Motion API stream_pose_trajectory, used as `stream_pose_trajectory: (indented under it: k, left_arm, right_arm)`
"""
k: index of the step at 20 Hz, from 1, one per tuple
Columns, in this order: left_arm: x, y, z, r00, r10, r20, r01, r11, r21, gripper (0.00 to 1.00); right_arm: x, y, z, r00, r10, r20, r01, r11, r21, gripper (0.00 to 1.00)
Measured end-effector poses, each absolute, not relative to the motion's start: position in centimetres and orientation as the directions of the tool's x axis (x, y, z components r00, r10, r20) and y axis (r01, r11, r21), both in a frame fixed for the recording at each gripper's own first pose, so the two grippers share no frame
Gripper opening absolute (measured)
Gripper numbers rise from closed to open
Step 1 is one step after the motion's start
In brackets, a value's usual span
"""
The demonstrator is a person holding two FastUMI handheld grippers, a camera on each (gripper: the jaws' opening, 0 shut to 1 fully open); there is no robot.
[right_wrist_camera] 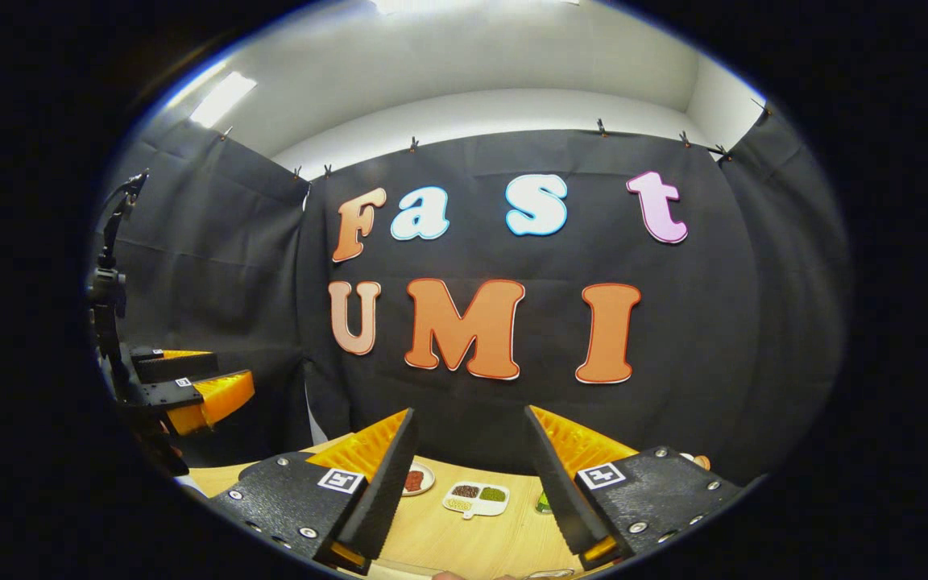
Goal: Close the left gripper, press the button to open the rice cooker; take a wooden spoon from the chopstick holder with the right hand, scoop a spoonful of rice and pour it into the rice cooker, then put the wooden spoon back into the chopstick holder.
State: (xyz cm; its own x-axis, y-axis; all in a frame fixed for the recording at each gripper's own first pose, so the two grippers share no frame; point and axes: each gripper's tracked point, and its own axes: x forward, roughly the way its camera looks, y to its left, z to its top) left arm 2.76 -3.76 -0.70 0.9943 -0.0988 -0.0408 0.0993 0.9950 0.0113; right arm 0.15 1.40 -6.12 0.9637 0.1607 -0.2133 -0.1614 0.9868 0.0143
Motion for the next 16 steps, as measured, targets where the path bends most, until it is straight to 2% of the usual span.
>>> stream_pose_trajectory:
  k: [16]
  left_arm:
    - [0.8, -6.5, 1.6, 0.988, -0.153, 0.035, 0.152, 0.988, 0.007, 0.96]
  right_arm:
    - [-1.1, 1.2, -4.2, 0.97, 0.163, -0.18, -0.162, 0.987, 0.024, 0.82]
